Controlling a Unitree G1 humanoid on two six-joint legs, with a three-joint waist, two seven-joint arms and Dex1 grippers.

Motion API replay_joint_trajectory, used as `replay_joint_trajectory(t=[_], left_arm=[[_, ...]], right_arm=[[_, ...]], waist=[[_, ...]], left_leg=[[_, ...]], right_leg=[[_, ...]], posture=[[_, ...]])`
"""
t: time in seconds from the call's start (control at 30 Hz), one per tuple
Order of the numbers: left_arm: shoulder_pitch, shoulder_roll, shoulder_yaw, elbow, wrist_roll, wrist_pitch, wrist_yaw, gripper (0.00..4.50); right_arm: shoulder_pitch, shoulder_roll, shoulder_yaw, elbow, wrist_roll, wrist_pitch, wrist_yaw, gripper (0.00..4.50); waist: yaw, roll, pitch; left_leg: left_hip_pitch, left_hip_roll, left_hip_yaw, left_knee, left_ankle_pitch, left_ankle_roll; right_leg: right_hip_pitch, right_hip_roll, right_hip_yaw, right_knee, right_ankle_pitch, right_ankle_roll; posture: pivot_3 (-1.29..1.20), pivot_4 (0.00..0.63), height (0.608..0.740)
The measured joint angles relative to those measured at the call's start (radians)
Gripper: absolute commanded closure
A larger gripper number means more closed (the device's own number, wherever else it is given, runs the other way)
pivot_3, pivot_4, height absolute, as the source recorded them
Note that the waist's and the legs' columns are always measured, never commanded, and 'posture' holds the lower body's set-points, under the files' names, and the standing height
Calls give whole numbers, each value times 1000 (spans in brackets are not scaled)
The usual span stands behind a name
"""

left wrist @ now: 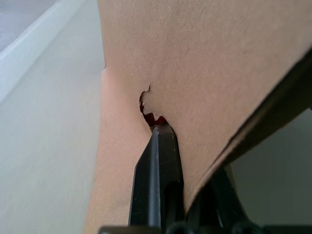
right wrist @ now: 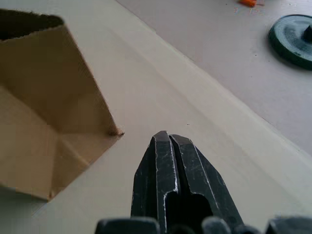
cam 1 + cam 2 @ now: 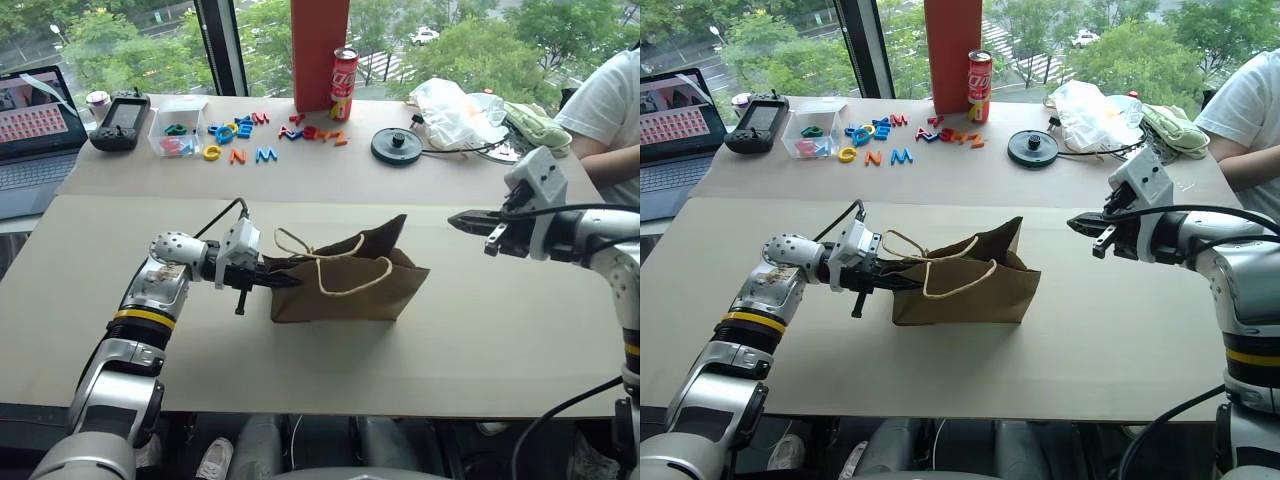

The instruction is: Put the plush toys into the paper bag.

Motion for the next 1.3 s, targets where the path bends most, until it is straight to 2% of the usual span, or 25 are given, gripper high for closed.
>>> replay_joint_trajectory(t=[0.1,0.17,0.27,0.53,0.63,0.8,0.9,1.07,1.3], left_arm=[[-2,2,0,7,2,-1,-10,4462],[-2,4,0,9,3,-2,-17,4462],[-4,4,0,18,4,-2,-22,4462],[-16,4,0,21,4,1,-25,4462],[-22,4,0,34,8,1,-23,3671],[-43,8,4,48,21,2,-2,1869],[-42,44,21,11,19,52,19,757],[-7,171,74,-176,-27,214,25,757],[30,367,194,-452,-211,567,27,757]], right_arm=[[24,-10,-14,-28,61,-50,98,4500],[26,4,-66,-41,131,-69,144,4500],[-12,22,-121,-42,203,-87,162,4500],[-6,1,-99,-9,189,-133,180,4500],[-6,-4,-89,8,166,-151,177,4500],[-8,-4,-44,31,134,-167,168,4500],[-8,-4,-35,31,132,-167,161,4500],[-7,-13,-25,32,122,-170,156,4500],[-12,-20,-23,24,117,-172,146,4500]], waist=[[-2,0,0],[-3,0,0],[-4,0,0],[2,0,0],[3,0,0],[4,0,0],[2,0,0],[-1,0,0],[-2,0,0]], left_leg=[[1,0,-2,1,0,0],[2,0,-3,1,0,0],[3,0,-4,2,0,0],[2,0,-4,2,0,0],[2,0,-4,2,0,0],[2,0,-4,2,0,0],[2,0,-4,2,0,0],[2,0,-4,2,0,0],[4,0,-3,3,0,0]], right_leg=[[0,0,2,0,0,1],[1,0,2,1,0,1],[2,0,2,2,0,1],[1,0,2,1,0,1],[1,0,2,2,0,1],[1,0,2,2,0,1],[1,0,2,2,0,1],[0,0,2,3,0,1],[0,0,2,7,0,2]], posture=[[0,150,739],[0,150,739],[0,150,739],[0,150,739],[0,150,739],[0,150,739],[0,150,739],[0,150,739],[0,150,739]])
